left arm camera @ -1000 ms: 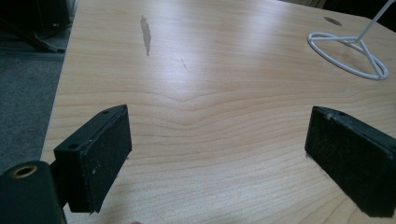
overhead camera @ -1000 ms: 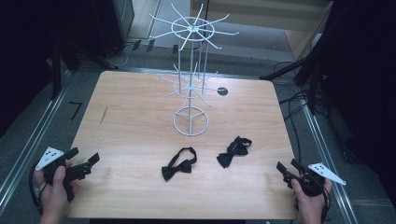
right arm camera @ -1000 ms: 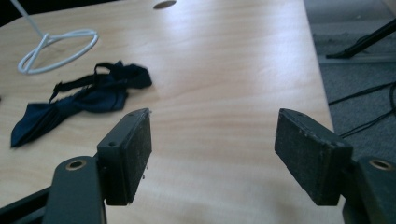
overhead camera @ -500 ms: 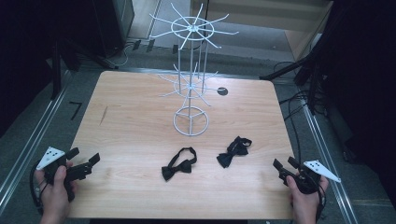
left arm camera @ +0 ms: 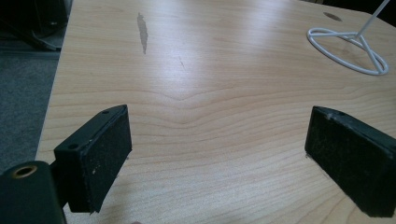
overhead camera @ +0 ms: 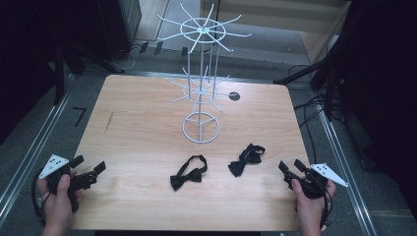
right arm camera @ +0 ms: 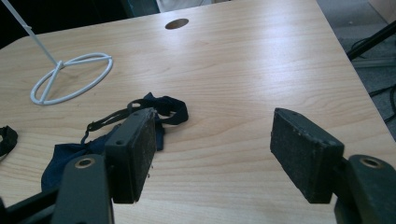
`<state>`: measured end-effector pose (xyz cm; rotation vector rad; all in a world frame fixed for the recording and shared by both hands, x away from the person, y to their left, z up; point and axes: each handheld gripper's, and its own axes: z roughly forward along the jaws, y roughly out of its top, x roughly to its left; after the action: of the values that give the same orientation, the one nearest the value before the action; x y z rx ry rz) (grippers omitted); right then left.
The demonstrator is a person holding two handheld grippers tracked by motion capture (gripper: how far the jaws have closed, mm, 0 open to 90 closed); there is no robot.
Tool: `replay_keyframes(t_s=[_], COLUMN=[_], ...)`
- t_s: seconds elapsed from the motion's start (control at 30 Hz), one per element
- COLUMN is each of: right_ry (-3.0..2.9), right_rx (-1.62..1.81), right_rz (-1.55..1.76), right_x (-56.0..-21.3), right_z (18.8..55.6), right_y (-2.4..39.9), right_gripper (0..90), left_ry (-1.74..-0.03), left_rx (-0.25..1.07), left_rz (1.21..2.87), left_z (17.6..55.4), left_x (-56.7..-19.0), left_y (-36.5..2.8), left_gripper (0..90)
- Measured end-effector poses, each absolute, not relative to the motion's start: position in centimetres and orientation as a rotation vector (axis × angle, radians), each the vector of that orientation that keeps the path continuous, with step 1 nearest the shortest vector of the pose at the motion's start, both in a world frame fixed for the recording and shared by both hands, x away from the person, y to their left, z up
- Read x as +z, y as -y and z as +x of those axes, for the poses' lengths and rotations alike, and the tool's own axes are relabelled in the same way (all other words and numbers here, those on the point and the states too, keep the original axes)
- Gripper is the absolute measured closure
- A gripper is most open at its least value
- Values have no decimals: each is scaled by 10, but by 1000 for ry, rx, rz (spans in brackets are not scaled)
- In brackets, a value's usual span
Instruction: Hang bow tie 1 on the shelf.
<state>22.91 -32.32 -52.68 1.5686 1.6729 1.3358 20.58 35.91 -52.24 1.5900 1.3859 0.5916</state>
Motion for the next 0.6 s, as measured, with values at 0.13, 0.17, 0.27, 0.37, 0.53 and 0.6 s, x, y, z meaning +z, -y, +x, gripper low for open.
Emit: replay_keyframes(t_s=[0.13, 0.17, 0.27, 0.37, 0.53, 0.6], right_ry=[-1696, -1696, -1713, -1721, -1705, -1715], right_rx=[1312, 1312, 1297, 1292, 1279, 1280], right_rz=[1543, 1543, 1533, 1532, 1555, 1542], right_x=[-526, -526, -527, -527, -529, -530], right_z=[232, 232, 235, 236, 244, 246], right_y=[313, 313, 305, 302, 300, 298], right_gripper=[328, 328, 334, 336, 354, 368], left_ry=[-1386, -1386, -1385, -1385, -1385, -1384], left_rx=[592, 592, 592, 591, 594, 594], left_rz=[1592, 1592, 1593, 1593, 1600, 1600], left_z=[206, 206, 206, 206, 206, 206], left_x=[-522, -522, -522, -522, -522, -522], left_y=[-359, -359, -359, -359, -359, -359], left_gripper=[77, 77, 77, 77, 77, 77])
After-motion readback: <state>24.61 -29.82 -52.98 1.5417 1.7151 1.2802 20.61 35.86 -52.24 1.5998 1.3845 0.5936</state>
